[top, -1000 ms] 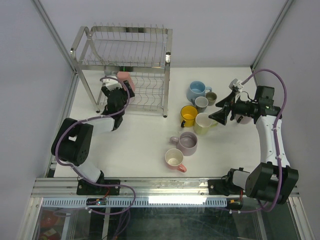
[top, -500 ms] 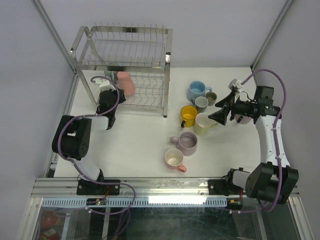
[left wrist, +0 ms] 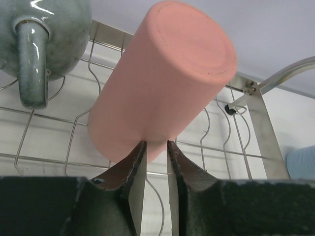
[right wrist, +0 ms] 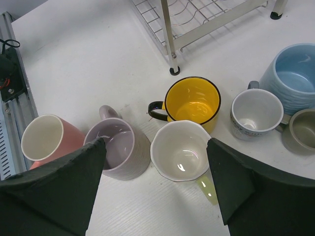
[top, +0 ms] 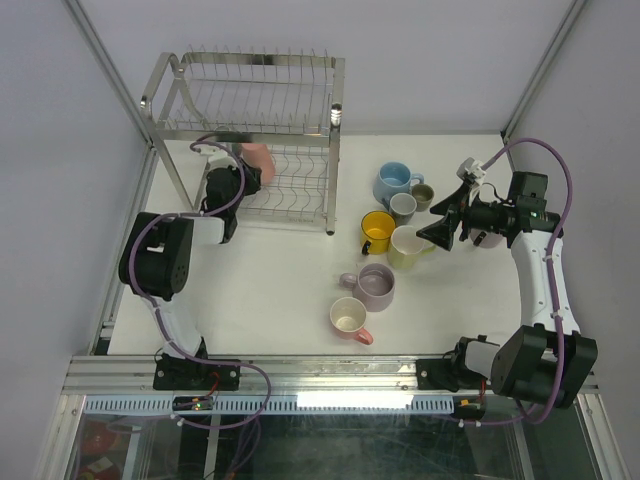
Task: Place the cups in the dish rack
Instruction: Turn the cup upside down in the dish rack.
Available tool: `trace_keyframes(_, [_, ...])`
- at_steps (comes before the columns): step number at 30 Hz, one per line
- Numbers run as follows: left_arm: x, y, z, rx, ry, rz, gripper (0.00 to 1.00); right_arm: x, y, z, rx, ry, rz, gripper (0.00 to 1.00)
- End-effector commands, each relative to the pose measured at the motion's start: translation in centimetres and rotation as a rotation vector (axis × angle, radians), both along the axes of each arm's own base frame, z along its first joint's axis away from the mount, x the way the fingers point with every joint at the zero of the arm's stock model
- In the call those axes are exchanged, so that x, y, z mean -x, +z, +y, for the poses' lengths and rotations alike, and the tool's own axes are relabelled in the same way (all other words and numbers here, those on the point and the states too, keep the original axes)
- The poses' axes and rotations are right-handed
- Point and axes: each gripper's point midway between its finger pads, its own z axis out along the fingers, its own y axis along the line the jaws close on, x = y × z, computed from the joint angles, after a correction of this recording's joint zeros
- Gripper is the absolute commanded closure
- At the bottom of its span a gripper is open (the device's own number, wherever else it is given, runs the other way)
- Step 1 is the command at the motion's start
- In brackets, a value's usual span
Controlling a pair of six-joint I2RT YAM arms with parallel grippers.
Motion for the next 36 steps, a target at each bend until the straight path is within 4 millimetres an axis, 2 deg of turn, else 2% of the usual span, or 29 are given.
trace_keyframes(1, [-2.1, 2.8, 0.3, 0.042, 0.016, -0.076, 0.78, 0.1, 1.3, 0.3, 0.006, 0.013, -0.069, 0.14])
trace_keyframes(14, [-5.4, 3.8, 0.9, 0.012, 0.070, -0.093, 0.71, 0.1, 1.3, 0.3, 0.003, 0.015, -0.068, 0.14])
trace_keyframes(21, [-6.2, 3.8, 1.2, -0.014, 0.089, -0.094, 0.69, 0.1, 1.3, 0.3, 0.002, 0.015, -0.068, 0.14])
trace_keyframes(27, [-6.2, 4.6, 1.6, -0.028, 0.104, -0.114, 0.66, 0.1, 1.3, 0.3, 0.001, 0.014, -0.068, 0.14])
trace_keyframes(32, [-4.8, 5.4, 1.7, -0.018, 0.100, -0.177, 0.78, 0.1, 1.3, 0.3, -0.001, 0.014, -0.067, 0.13])
trace_keyframes(36, [-3.5, 5.2, 1.3, -0.026, 0.061, -0.205, 0.87, 0.2, 1.3, 0.4, -0.002, 0.016, -0.068, 0.13])
